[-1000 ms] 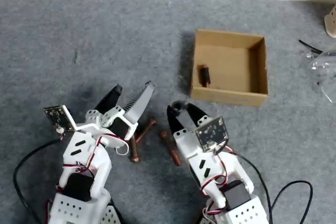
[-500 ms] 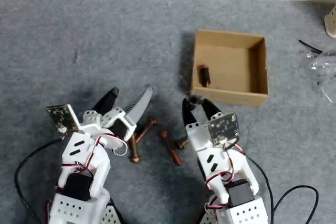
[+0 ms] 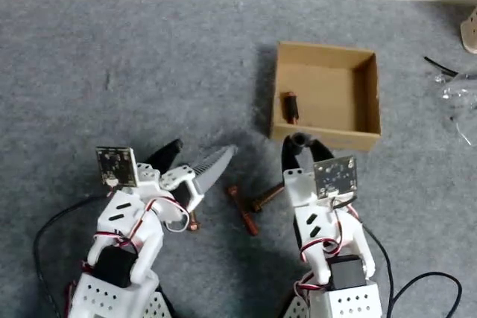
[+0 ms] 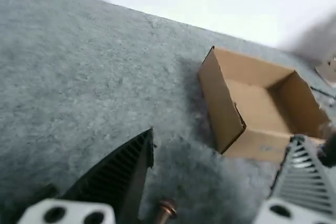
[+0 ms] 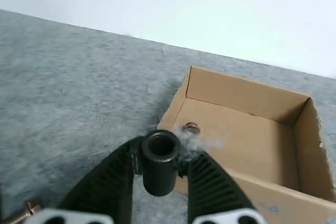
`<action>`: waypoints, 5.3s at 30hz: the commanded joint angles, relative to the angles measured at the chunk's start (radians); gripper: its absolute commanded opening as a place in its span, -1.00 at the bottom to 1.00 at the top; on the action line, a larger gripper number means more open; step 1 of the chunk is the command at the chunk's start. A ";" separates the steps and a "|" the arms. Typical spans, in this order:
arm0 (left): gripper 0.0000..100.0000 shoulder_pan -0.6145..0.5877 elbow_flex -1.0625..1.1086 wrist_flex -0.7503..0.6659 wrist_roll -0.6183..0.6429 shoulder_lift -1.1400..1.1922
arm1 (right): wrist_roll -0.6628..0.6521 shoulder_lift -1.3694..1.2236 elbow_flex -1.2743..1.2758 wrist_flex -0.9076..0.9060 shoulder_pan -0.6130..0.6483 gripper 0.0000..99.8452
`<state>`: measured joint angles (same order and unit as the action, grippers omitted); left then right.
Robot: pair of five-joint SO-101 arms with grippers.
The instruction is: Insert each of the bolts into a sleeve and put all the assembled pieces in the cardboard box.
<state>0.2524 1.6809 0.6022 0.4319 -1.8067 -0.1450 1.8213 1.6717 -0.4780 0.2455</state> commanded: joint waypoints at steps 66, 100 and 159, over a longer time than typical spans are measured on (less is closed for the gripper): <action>-0.37 -0.001 -0.535 0.431 0.114 1.089 | 0.011 0.007 0.102 -0.015 -0.019 -0.99; -0.71 0.091 -0.450 0.281 0.109 1.090 | 0.011 0.008 0.102 -0.013 -0.019 -0.99; -0.81 0.088 -0.470 0.118 0.107 1.276 | 0.011 0.008 0.102 -0.013 -0.019 -0.99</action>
<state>0.3307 1.2405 0.7327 0.5363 -0.5317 -0.1450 1.8228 1.6717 -0.4933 0.2394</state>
